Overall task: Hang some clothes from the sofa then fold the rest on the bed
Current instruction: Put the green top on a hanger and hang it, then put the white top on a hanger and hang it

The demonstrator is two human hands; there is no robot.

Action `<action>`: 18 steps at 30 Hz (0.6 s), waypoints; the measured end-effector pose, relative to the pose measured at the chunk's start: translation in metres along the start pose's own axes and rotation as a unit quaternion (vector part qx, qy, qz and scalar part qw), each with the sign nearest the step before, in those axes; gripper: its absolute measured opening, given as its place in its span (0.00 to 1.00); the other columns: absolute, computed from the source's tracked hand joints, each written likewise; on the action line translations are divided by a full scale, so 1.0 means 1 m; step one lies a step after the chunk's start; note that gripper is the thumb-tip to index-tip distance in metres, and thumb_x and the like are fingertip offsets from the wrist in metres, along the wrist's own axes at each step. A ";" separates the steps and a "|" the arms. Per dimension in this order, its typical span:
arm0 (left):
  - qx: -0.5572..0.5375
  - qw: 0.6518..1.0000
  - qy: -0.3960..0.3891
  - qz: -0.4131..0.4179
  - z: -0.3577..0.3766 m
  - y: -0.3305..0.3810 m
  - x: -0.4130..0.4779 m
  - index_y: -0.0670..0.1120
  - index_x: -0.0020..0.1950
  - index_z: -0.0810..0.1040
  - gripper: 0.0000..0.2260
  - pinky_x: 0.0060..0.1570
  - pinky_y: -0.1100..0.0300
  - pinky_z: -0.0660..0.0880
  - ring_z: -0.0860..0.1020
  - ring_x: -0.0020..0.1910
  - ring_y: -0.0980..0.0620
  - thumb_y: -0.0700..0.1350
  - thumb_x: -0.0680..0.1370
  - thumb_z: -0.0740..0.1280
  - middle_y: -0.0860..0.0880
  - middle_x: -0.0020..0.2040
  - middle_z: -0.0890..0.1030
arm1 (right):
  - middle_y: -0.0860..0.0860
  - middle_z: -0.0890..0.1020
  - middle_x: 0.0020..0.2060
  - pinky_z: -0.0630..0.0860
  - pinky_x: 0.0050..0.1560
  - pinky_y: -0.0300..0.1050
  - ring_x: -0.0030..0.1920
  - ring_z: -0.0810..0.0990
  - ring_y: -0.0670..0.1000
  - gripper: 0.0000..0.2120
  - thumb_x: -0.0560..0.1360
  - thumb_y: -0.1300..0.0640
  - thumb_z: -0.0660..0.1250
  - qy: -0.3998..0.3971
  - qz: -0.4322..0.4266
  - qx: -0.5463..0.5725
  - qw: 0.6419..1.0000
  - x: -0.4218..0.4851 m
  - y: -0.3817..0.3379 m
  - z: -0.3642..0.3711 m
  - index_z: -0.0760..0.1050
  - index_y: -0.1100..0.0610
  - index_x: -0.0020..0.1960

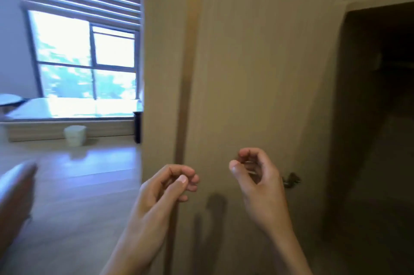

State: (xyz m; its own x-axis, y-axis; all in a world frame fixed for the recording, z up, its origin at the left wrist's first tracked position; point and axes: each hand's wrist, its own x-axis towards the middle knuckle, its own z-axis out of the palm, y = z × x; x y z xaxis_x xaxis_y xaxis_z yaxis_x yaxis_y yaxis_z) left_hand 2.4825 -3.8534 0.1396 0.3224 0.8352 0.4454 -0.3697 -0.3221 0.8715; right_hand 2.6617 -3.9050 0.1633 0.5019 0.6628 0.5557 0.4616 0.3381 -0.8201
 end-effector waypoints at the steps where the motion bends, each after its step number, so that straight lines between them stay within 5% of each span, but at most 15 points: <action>1: 0.003 1.000 0.024 -0.002 -0.024 0.002 -0.003 0.42 0.50 0.82 0.23 0.45 0.59 0.77 0.82 0.46 0.48 0.58 0.67 0.68 0.42 0.46 0.85 | 0.43 0.83 0.40 0.75 0.43 0.33 0.40 0.81 0.43 0.07 0.73 0.54 0.73 -0.025 -0.001 0.017 1.000 -0.004 -0.002 0.028 0.77 0.52 0.49; 6: 0.074 0.992 0.106 -0.009 -0.148 0.013 -0.014 0.42 0.50 0.82 0.23 0.49 0.54 0.76 0.83 0.48 0.46 0.60 0.67 0.67 0.44 0.48 0.85 | 0.45 0.83 0.44 0.77 0.45 0.38 0.44 0.81 0.45 0.09 0.71 0.50 0.70 -0.147 -0.006 0.057 0.987 -0.033 -0.020 0.176 0.77 0.49 0.50; 10: 0.126 0.980 0.150 -0.027 -0.245 0.021 -0.016 0.42 0.50 0.82 0.15 0.48 0.52 0.78 0.84 0.46 0.48 0.52 0.73 0.66 0.45 0.46 0.86 | 0.42 0.82 0.48 0.77 0.47 0.35 0.50 0.81 0.44 0.09 0.74 0.47 0.71 -0.220 0.019 0.065 0.973 -0.050 -0.030 0.283 0.77 0.47 0.53; 18: 0.131 0.964 0.224 -0.068 -0.404 0.018 0.007 0.47 0.50 0.83 0.18 0.48 0.51 0.76 0.83 0.48 0.46 0.59 0.71 0.68 0.45 0.47 0.86 | 0.45 0.82 0.49 0.74 0.42 0.32 0.48 0.81 0.42 0.08 0.77 0.52 0.71 -0.256 0.093 0.054 0.961 -0.043 -0.002 0.465 0.75 0.46 0.55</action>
State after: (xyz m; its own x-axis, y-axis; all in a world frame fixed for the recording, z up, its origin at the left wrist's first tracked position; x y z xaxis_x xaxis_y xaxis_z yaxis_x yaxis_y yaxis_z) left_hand 2.1261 -3.6733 0.0754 -0.0768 0.9673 0.2418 -0.0998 -0.2488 0.9634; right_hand 2.2985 -3.6237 0.0777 0.1291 0.9508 0.2818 0.3060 0.2321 -0.9233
